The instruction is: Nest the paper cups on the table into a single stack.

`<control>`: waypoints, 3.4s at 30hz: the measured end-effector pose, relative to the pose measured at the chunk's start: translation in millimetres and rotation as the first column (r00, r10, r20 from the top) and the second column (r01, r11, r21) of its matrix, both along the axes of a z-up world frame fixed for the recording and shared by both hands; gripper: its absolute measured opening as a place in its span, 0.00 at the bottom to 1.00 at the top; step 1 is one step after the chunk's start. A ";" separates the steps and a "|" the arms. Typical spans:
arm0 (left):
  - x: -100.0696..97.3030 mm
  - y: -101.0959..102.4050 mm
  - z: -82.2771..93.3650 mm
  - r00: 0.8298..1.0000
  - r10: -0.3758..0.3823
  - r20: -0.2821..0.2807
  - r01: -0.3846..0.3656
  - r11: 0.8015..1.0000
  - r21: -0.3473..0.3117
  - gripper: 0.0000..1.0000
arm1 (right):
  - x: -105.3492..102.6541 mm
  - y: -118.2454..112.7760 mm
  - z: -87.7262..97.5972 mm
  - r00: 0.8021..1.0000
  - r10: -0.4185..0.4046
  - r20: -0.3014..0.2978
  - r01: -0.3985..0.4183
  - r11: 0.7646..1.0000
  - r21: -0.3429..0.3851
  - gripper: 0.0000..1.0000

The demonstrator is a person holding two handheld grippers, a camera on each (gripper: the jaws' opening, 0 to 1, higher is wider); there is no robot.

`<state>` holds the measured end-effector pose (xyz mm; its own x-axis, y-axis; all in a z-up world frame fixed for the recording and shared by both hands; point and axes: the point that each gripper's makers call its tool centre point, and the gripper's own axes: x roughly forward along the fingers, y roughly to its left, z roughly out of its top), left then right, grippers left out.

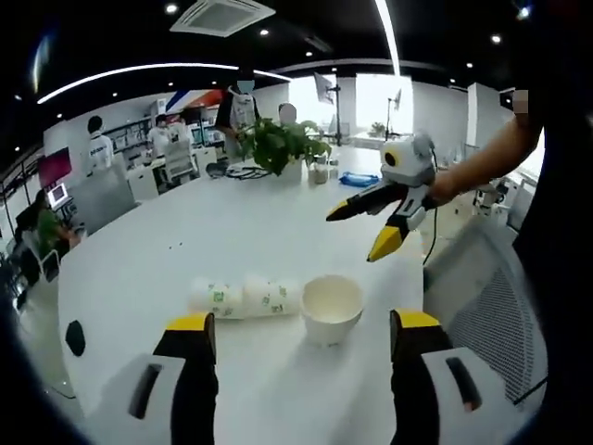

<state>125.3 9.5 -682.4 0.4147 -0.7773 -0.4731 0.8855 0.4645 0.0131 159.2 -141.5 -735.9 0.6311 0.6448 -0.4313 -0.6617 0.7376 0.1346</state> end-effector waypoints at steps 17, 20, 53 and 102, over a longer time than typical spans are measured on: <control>-12.7 10.9 -0.7 0.988 0.155 0.012 -0.154 0.986 -0.059 0.93 | 29.4 15.0 -20.7 0.999 0.015 -0.050 -0.015 1.000 -0.004 0.80; -15.7 10.6 -1.1 0.985 0.174 0.019 -0.173 0.983 -0.063 0.95 | 38.2 15.8 -23.4 0.998 0.010 -0.061 -0.010 1.000 0.003 0.79; -31.8 8.1 -14.1 0.979 0.202 -0.002 -0.202 0.974 -0.104 0.99 | 84.5 31.3 -45.8 0.976 -0.030 -0.218 0.042 0.998 0.050 0.66; -27.5 12.8 -33.2 0.973 0.219 -0.078 -0.225 0.971 -0.080 0.88 | 83.7 68.2 -88.0 0.956 0.136 -0.260 -0.153 0.987 -0.046 0.36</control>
